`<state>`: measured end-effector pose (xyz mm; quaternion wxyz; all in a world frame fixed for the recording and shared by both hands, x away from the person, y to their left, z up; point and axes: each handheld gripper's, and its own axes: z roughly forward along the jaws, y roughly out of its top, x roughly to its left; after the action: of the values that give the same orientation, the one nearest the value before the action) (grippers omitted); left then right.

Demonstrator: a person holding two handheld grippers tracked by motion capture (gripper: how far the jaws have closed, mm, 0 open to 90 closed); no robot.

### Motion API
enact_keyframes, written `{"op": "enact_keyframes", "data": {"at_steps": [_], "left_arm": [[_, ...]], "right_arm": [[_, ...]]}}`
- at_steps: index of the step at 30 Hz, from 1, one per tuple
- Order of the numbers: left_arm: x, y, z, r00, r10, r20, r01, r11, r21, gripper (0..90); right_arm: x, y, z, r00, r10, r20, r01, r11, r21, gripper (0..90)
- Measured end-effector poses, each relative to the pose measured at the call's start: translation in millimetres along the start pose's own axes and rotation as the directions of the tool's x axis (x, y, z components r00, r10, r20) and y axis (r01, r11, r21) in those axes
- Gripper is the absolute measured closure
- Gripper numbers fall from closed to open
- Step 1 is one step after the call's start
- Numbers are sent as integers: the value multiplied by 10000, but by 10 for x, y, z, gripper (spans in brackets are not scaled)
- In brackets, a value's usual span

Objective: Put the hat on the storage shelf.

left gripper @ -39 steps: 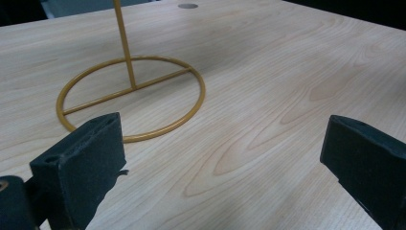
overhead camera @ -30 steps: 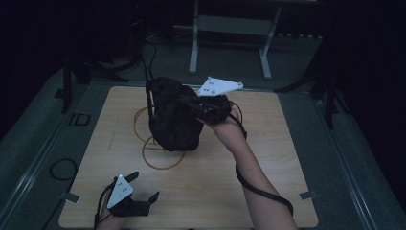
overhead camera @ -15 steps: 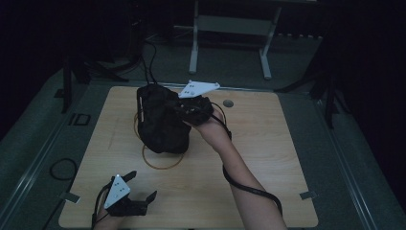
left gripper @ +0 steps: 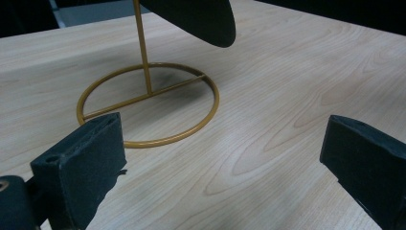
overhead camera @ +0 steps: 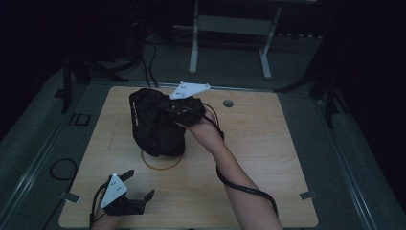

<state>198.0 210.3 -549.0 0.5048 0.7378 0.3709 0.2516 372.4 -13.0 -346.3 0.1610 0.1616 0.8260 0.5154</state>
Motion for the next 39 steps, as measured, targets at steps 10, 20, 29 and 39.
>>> {"op": "enact_keyframes", "data": {"at_steps": [10,20,29,39], "left_arm": [[-25,-10,21,9999,26,167,-27,10000,93,20],[-35,-19,29,9998,-23,204,20,9999,110,20],[-31,-25,37,9997,-69,252,66,9999,100,20],[-29,-22,45,9996,-134,245,133,9999,40,20]], "right_arm": [[38,18,61,9988,121,-482,-129,9998,-164,666],[61,17,47,9999,-93,-142,93,10000,-14,523],[27,8,-1,9996,125,-241,-127,9999,-74,494],[-30,-27,-129,9969,511,-590,-519,9986,-134,275]]}}
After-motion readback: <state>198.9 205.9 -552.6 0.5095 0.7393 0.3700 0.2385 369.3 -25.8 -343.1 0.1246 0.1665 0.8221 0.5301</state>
